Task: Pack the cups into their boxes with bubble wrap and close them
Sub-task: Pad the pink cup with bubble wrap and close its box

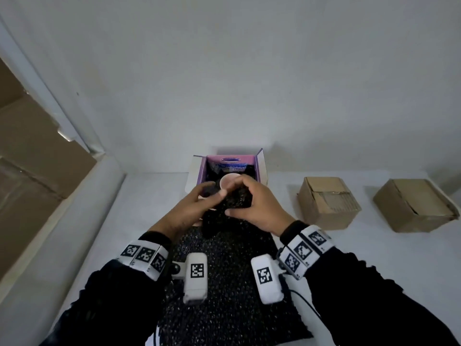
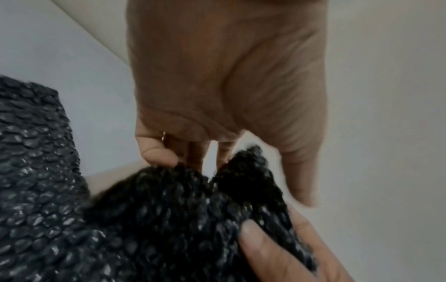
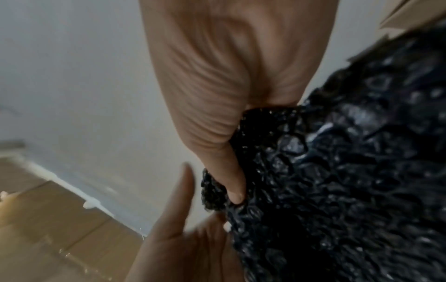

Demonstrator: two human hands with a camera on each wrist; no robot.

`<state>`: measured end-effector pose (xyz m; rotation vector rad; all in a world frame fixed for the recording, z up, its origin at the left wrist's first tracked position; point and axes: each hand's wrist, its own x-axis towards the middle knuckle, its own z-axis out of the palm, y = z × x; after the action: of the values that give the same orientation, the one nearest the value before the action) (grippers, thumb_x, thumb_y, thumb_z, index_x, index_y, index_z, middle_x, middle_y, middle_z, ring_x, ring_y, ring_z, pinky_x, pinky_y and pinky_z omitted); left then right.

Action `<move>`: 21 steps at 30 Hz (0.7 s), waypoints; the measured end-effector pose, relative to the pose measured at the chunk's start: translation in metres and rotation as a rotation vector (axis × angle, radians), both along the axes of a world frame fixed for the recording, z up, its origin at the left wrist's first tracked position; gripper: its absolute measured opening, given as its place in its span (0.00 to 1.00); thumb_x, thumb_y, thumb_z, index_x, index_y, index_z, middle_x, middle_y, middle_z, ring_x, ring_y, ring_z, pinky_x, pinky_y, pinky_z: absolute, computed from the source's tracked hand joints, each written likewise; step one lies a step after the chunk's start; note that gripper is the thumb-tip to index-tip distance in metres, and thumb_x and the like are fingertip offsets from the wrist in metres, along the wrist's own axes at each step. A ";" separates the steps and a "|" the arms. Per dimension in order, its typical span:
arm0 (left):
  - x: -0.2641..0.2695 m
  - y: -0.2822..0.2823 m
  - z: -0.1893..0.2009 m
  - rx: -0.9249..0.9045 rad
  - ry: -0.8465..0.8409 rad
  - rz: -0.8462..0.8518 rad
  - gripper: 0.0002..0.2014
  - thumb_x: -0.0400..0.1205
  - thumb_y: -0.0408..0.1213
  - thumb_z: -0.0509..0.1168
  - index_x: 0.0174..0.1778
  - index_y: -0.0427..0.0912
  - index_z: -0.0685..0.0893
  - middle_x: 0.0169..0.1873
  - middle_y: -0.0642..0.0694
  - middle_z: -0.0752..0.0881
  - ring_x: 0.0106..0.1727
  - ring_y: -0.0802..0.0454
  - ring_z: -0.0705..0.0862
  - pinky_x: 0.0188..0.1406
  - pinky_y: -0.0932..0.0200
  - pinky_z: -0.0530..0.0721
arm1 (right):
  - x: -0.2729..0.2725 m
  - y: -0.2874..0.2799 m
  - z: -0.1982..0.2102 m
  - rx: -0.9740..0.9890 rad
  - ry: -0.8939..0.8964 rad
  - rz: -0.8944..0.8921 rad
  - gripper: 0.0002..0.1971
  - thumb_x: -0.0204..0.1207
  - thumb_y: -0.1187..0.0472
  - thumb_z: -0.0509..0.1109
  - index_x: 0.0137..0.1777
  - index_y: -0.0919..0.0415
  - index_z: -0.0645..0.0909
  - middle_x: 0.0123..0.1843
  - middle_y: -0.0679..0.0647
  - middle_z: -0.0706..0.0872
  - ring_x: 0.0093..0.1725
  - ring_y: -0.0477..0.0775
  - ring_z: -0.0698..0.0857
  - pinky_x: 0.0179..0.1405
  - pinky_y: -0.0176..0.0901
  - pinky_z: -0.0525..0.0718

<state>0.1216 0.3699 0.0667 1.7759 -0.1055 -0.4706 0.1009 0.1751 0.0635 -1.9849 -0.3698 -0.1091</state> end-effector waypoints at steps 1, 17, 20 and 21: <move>0.004 -0.004 -0.001 0.026 -0.025 0.003 0.23 0.74 0.61 0.72 0.62 0.55 0.83 0.51 0.50 0.90 0.46 0.56 0.88 0.41 0.62 0.84 | 0.000 0.004 -0.002 0.005 -0.030 -0.023 0.26 0.62 0.64 0.85 0.57 0.54 0.77 0.57 0.50 0.85 0.58 0.39 0.82 0.60 0.28 0.75; 0.099 -0.044 0.026 -0.093 -0.228 0.059 0.41 0.71 0.62 0.74 0.77 0.57 0.64 0.71 0.52 0.71 0.63 0.55 0.82 0.64 0.52 0.82 | 0.060 -0.003 -0.015 0.775 0.323 -0.478 0.13 0.77 0.67 0.74 0.60 0.61 0.85 0.57 0.56 0.91 0.58 0.58 0.89 0.60 0.52 0.86; 0.098 -0.043 0.006 -0.015 -0.144 -0.124 0.48 0.66 0.56 0.81 0.77 0.58 0.60 0.65 0.52 0.78 0.63 0.55 0.82 0.63 0.52 0.83 | 0.078 -0.001 -0.017 0.863 0.348 -0.555 0.13 0.76 0.68 0.74 0.60 0.63 0.86 0.57 0.58 0.91 0.57 0.59 0.90 0.62 0.59 0.85; 0.097 -0.042 -0.004 -0.008 -0.142 -0.139 0.45 0.68 0.48 0.82 0.75 0.54 0.62 0.61 0.52 0.81 0.62 0.54 0.84 0.62 0.51 0.84 | 0.081 0.002 -0.015 0.872 0.371 -0.555 0.13 0.76 0.68 0.74 0.60 0.64 0.86 0.56 0.59 0.91 0.57 0.60 0.90 0.61 0.61 0.86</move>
<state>0.2185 0.3274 0.0625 1.8005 -0.3321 -0.4427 0.1821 0.1767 0.0480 -1.1491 0.4266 -0.2067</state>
